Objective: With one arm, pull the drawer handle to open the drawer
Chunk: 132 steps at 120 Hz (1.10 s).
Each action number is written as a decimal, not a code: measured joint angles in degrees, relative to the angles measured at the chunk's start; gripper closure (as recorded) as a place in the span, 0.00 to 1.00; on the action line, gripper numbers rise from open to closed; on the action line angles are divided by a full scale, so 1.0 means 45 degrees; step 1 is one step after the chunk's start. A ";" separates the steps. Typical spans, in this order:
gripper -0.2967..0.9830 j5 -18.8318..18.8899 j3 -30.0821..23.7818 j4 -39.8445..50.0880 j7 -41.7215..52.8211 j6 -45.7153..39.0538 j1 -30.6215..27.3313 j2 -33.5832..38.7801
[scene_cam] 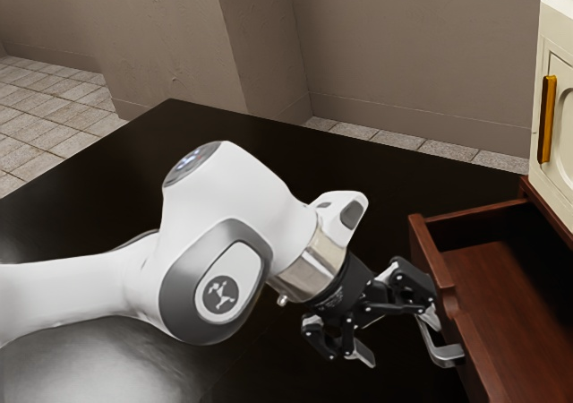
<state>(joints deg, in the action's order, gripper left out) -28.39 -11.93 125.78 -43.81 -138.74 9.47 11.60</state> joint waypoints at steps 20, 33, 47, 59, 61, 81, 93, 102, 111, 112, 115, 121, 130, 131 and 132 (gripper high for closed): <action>0.23 0.0020 0.0014 0.0109 -0.0036 0.0047 -0.0011 0.0162; 0.23 0.0033 0.0015 0.0114 -0.0056 0.0040 -0.0008 0.0157; 0.23 0.0037 0.0004 0.0103 -0.0075 -0.0007 -0.0003 0.0160; 0.23 0.0047 -0.0004 0.0102 -0.0089 -0.0041 -0.0003 0.0169; 0.23 0.0049 -0.0004 0.0102 -0.0091 -0.0046 0.0000 0.0169; 0.23 0.0067 -0.0008 0.0083 -0.0105 -0.0202 0.0003 0.0395; 0.23 0.0082 -0.0053 0.0064 -0.0112 -0.0350 0.0006 0.0483; 0.23 0.0082 -0.0086 0.0063 -0.0116 -0.0431 0.0008 0.0561; 0.23 0.0080 -0.0116 0.0042 -0.0121 -0.0491 0.0009 0.0491; 0.23 0.0080 -0.0120 0.0037 -0.0122 -0.0497 0.0012 0.0479; 0.23 0.0080 -0.0141 0.0025 -0.0124 -0.0522 0.0015 0.0434; 0.23 0.0064 -0.0214 0.0012 -0.0127 -0.0572 0.0014 0.0381; 0.23 0.0061 -0.0263 0.0006 -0.0131 -0.0642 0.0015 0.0348; 0.23 0.0063 -0.0265 0.0005 -0.0131 -0.0650 0.0015 0.0339; 0.23 0.0065 -0.0267 0.0005 -0.0131 -0.0658 0.0015 0.0332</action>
<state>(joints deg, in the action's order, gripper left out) -28.10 -13.13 125.80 -44.40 -141.71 9.53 13.10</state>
